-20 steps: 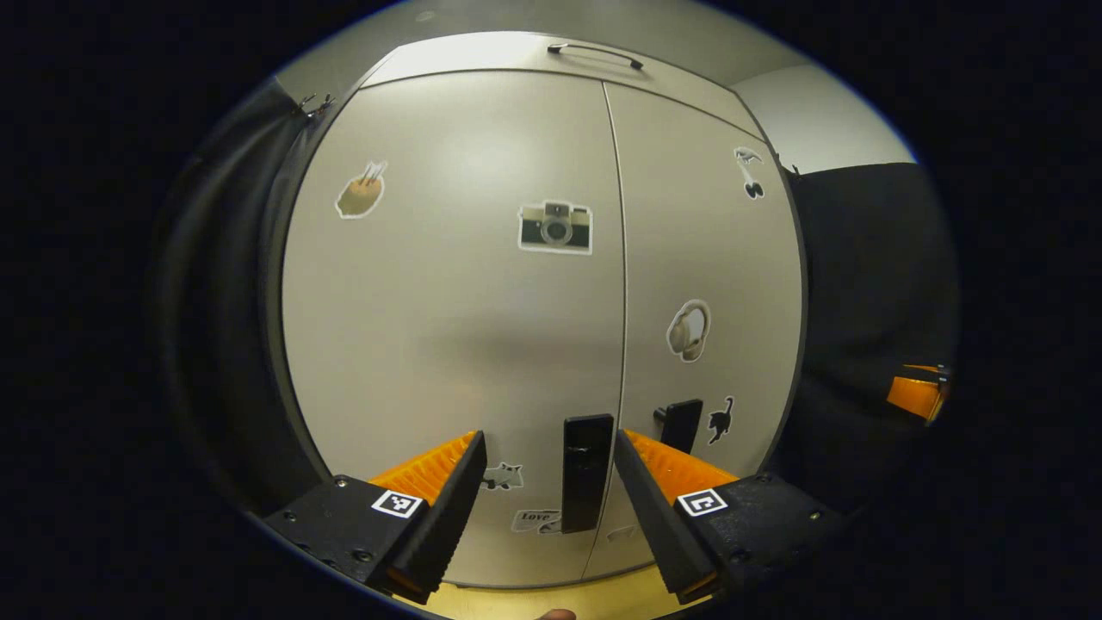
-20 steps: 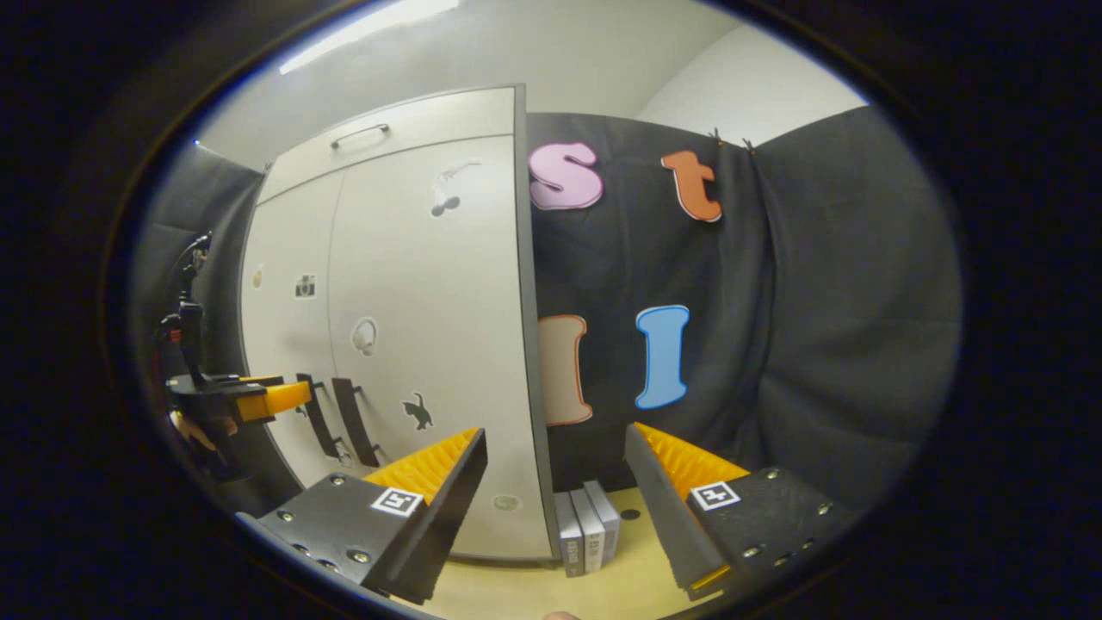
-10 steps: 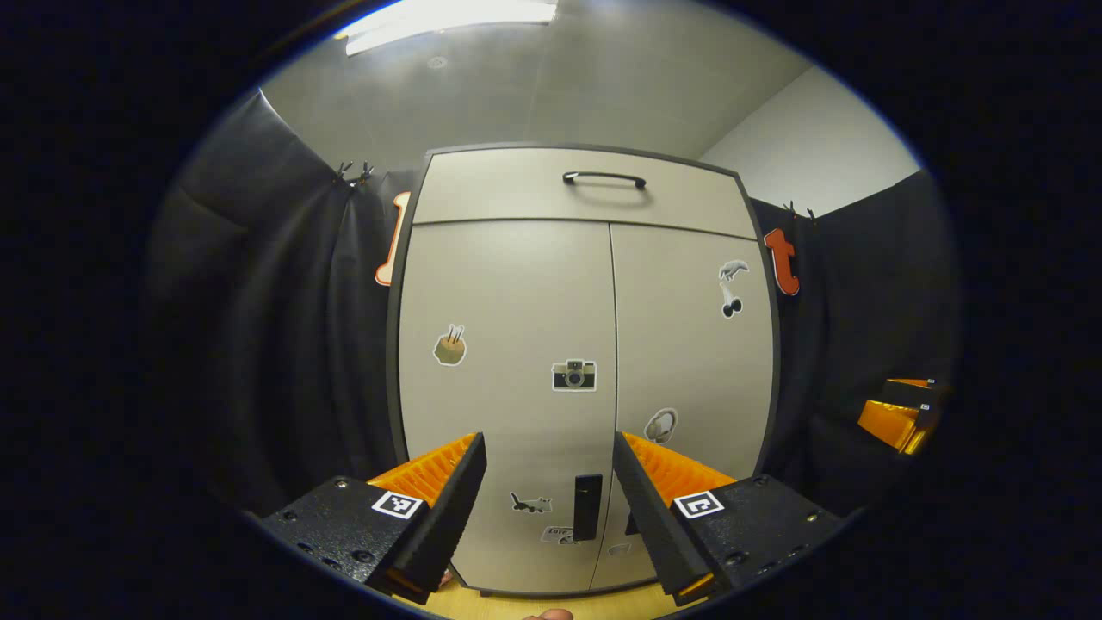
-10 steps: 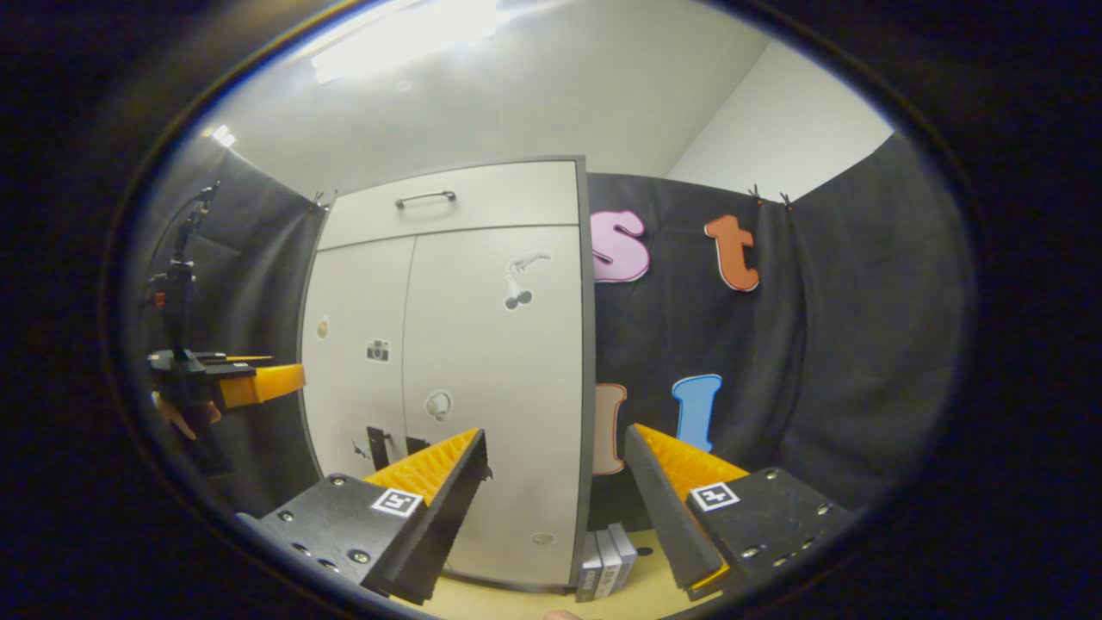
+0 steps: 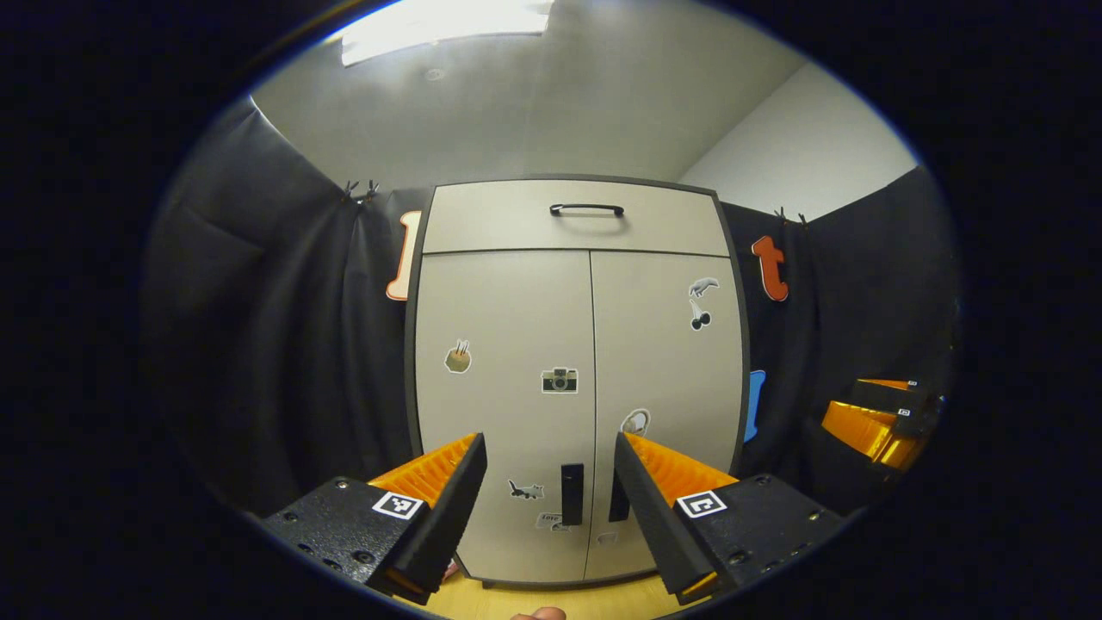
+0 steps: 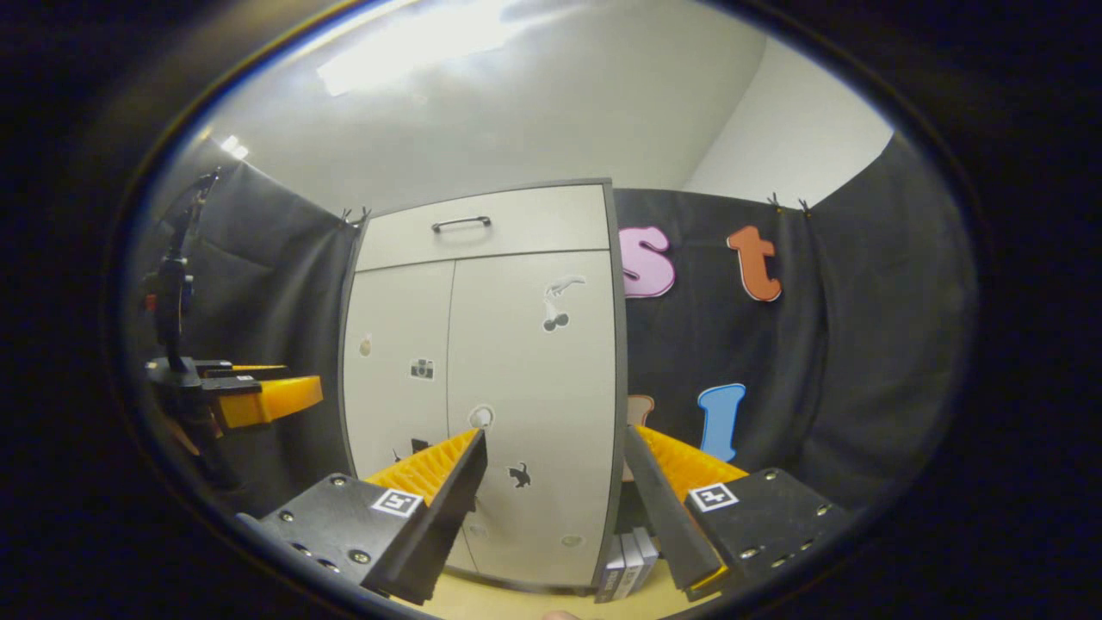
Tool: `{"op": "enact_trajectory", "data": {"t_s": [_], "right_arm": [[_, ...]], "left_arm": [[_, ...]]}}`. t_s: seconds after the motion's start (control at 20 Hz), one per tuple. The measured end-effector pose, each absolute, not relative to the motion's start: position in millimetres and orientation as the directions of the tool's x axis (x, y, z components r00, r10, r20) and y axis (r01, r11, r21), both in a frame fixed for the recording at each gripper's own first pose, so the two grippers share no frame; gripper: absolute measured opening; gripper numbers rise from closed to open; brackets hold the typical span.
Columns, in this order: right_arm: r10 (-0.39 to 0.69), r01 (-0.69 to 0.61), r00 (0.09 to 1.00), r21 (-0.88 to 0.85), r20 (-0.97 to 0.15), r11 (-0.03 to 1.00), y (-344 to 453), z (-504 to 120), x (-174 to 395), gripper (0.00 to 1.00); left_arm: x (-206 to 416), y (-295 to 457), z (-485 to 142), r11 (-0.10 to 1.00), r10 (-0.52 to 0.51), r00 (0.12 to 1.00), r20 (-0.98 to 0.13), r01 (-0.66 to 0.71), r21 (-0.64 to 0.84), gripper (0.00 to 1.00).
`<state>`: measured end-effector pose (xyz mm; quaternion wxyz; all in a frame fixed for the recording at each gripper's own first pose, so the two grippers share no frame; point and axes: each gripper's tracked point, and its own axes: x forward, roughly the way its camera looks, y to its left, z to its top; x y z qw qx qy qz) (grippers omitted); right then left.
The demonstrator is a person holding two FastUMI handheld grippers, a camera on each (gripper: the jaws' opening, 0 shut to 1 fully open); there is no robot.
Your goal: Grab one shoe with the right hand and put it into the shoe cabinet, grab the other shoe with the left hand and put it into the shoe cabinet; then close the right door with the right hand and the left door with the left hand.
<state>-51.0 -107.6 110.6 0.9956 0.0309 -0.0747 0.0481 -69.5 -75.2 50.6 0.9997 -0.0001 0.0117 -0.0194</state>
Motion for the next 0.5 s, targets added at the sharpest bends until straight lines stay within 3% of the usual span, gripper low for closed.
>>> {"op": "enact_trajectory", "data": {"t_s": [0.5], "right_arm": [[0.038,-0.044,0.987,0.033,0.156,0.998,-149,108,-75,0.96]], "left_arm": [[-75,-113,48,0.997,-0.082,0.996,-0.034,0.081,-0.019,0.92]]}}
